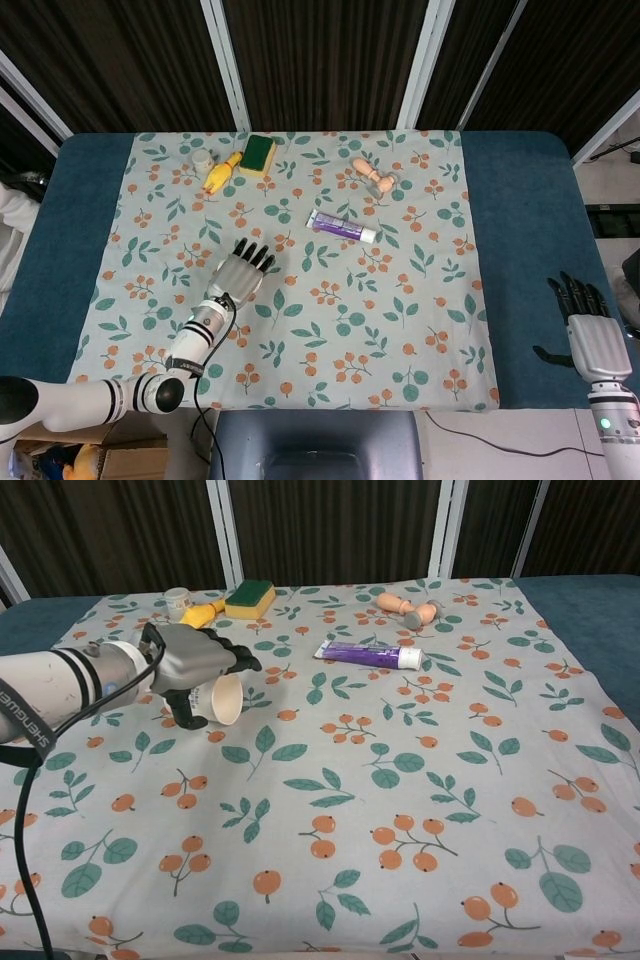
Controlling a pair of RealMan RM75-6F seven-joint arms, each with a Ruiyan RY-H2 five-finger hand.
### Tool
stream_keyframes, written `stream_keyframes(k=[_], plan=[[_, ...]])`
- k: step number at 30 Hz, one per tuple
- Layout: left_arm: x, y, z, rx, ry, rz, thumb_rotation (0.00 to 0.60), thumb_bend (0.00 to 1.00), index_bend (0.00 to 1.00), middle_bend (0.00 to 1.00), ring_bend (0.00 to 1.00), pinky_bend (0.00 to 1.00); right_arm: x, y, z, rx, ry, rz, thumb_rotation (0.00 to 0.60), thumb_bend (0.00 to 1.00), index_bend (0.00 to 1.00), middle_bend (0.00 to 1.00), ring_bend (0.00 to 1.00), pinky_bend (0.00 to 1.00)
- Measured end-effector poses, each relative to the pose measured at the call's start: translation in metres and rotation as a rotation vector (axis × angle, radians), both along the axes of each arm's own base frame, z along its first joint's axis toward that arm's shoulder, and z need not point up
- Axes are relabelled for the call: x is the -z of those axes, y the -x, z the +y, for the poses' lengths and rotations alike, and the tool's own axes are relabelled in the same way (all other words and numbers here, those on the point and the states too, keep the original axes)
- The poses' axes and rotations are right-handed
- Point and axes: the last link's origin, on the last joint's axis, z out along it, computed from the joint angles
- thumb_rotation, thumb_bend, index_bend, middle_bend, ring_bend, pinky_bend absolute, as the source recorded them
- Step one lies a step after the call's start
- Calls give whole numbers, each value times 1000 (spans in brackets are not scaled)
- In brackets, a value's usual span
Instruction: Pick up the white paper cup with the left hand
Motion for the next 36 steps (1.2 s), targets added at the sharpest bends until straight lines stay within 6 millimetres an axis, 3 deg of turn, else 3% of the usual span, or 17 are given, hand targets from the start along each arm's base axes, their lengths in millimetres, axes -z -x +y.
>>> stream_keyframes(k=[12, 21, 27, 36], plan=[[5, -3, 5, -4, -10, 19, 600, 417, 342, 214, 0, 0, -1, 2, -1, 17, -22, 14, 600, 218, 0, 0, 0, 0], [1, -5, 6, -5, -29, -43, 600, 427, 395, 268, 0, 0, -2, 2, -1, 21, -21, 12, 600, 219, 0, 0, 0, 0], [-7, -7, 6, -37, -32, -179, 600, 426, 399, 283, 0, 0, -2, 2, -1, 21, -18, 12, 600, 219, 0, 0, 0, 0], [-26, -4, 4, -162, -19, -610, 600, 424, 411, 288, 5, 0, -2, 2, -1, 26, -22, 16, 600, 219, 0, 0, 0, 0]])
